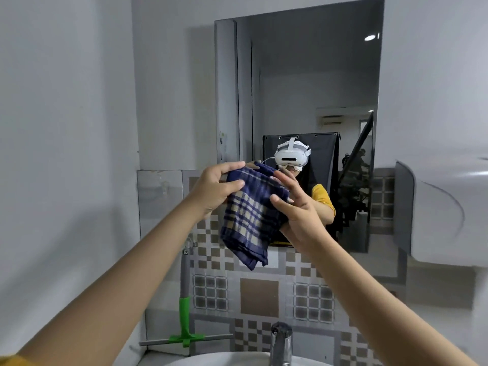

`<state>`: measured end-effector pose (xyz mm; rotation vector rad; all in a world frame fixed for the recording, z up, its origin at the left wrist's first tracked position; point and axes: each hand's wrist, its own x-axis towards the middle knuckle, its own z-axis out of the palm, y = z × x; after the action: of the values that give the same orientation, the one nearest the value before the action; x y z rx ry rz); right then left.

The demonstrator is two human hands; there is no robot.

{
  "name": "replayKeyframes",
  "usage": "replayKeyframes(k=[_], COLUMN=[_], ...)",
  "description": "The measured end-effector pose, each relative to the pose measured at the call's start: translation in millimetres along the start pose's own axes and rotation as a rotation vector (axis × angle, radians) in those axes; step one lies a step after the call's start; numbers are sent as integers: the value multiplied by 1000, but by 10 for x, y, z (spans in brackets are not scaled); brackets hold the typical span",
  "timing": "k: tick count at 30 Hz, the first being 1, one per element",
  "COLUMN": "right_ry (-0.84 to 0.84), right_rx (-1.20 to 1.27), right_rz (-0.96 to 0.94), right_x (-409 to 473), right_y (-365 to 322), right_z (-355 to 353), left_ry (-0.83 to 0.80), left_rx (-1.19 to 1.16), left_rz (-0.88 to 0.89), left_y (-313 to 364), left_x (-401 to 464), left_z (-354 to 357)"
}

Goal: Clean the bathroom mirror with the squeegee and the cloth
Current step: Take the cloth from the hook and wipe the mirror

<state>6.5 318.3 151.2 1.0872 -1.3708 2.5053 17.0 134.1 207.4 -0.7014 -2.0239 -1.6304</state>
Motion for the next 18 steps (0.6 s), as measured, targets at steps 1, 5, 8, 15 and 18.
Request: replayKeyframes(k=[1,5,8,15,18], right_ry=[74,184,279,376,312], right_rx=[69,117,136,-136,-157], right_rz=[29,218,116,-76,-48], right_x=[4,-84,-109,-35,12], right_y=[42,210,252,290,323], right_z=[-44,-76,-49,155,216], left_ry=[-2,-10,14,38,-90], left_rx=[-19,38,350,324,101], left_rz=[-8,-38,-2,-15,-205], left_y=[-8,-96,-186,-39,7], left_x=[2,35,44,-69,-85], left_z=[28,79,94,168,106])
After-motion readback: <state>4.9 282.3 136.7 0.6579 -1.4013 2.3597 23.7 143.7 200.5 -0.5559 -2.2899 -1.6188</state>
